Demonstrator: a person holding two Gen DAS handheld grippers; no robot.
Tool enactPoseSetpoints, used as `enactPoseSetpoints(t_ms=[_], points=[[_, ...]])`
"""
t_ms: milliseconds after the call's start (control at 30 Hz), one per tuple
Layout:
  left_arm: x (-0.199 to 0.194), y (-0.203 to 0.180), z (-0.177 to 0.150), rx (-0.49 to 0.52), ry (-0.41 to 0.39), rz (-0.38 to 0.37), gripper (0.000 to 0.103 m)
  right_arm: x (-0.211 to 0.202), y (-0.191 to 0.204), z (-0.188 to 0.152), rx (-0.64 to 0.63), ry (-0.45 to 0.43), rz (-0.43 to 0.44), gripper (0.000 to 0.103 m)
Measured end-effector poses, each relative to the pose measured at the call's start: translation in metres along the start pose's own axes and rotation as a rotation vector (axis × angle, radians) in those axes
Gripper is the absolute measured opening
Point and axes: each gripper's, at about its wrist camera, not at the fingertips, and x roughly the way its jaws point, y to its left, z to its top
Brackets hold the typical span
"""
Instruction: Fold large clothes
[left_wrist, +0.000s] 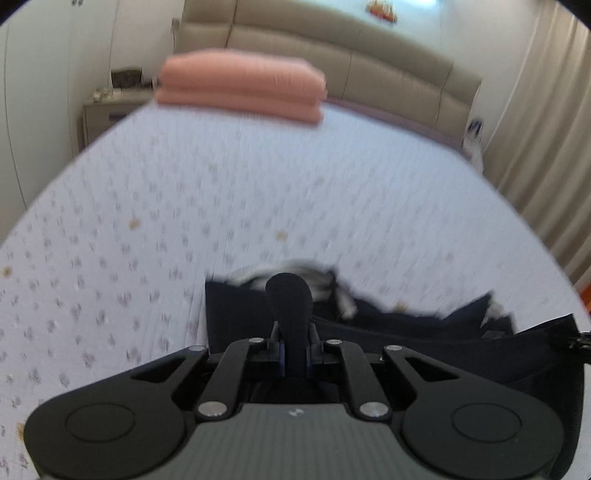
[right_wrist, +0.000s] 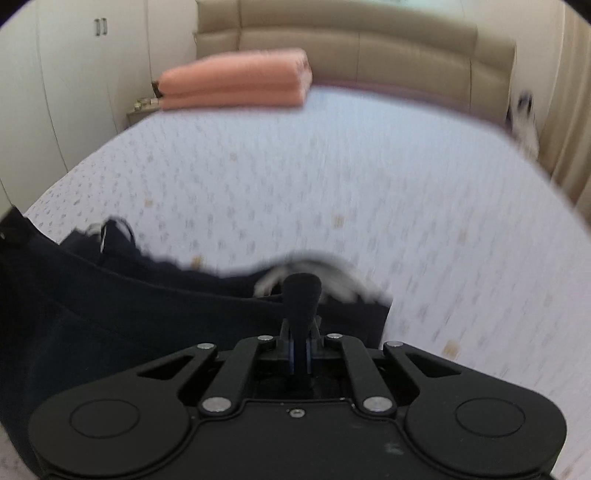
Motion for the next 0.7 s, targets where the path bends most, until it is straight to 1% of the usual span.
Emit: enactPoseSetpoints(t_ms=[67, 133, 200, 233, 300, 333, 367, 400, 433, 467, 500, 533, 567, 600, 700], points=[[-0.006, -0.004, 0.017, 0.000, -0.049, -0.021, 0.010, 0.005, -0.003, 0.021, 0.001, -0.059, -0.017, 0.006], [0.005, -0.004, 0.035, 0.010, -0.098, -0.019, 0.010, 0.026, -0.008, 0.036, 0.011, -0.089, -0.049, 0.006], [0.030, 0.003, 0.049, -0.012, -0.133, -0.002, 0.011, 0.065, -0.011, 0.041, 0.016, -0.061, -0.094, 0.006], [0.049, 0.008, 0.053, -0.033, -0.131, 0.007, 0.011, 0.089, -0.012, 0.039, 0.026, -0.017, -0.101, 0.006], [0.090, 0.013, 0.050, -0.049, -0.089, 0.047, 0.011, 0.130, -0.010, 0.028, 0.033, 0.087, -0.112, 0.006], [0.110, 0.014, 0.043, -0.041, -0.043, 0.081, 0.011, 0.146, -0.008, 0.020, 0.027, 0.134, -0.120, 0.006], [0.127, 0.016, 0.033, -0.039, 0.002, 0.118, 0.011, 0.159, -0.005, 0.011, 0.019, 0.164, -0.132, 0.006], [0.138, 0.017, 0.022, -0.036, 0.031, 0.135, 0.012, 0.168, -0.003, 0.003, 0.008, 0.185, -0.138, 0.007], [0.146, 0.019, 0.011, -0.034, 0.044, 0.150, 0.014, 0.175, 0.000, -0.002, -0.004, 0.201, -0.136, 0.008], [0.148, 0.021, 0.005, -0.035, 0.037, 0.158, 0.015, 0.177, 0.002, -0.005, -0.019, 0.201, -0.137, 0.008], [0.148, 0.023, 0.001, -0.042, 0.016, 0.148, 0.018, 0.176, 0.004, -0.005, -0.040, 0.193, -0.145, 0.009], [0.146, 0.025, 0.001, -0.055, 0.016, 0.147, 0.020, 0.174, 0.005, -0.002, -0.058, 0.199, -0.151, 0.012], [0.144, 0.027, 0.004, -0.074, 0.019, 0.144, 0.022, 0.172, 0.006, 0.001, -0.067, 0.213, -0.160, 0.022], [0.140, 0.029, 0.008, -0.087, 0.016, 0.144, 0.025, 0.166, 0.005, 0.006, -0.072, 0.226, -0.171, 0.028], [0.111, 0.029, 0.016, -0.076, -0.027, 0.196, 0.023, 0.121, 0.006, 0.014, -0.077, 0.199, -0.181, 0.029]])
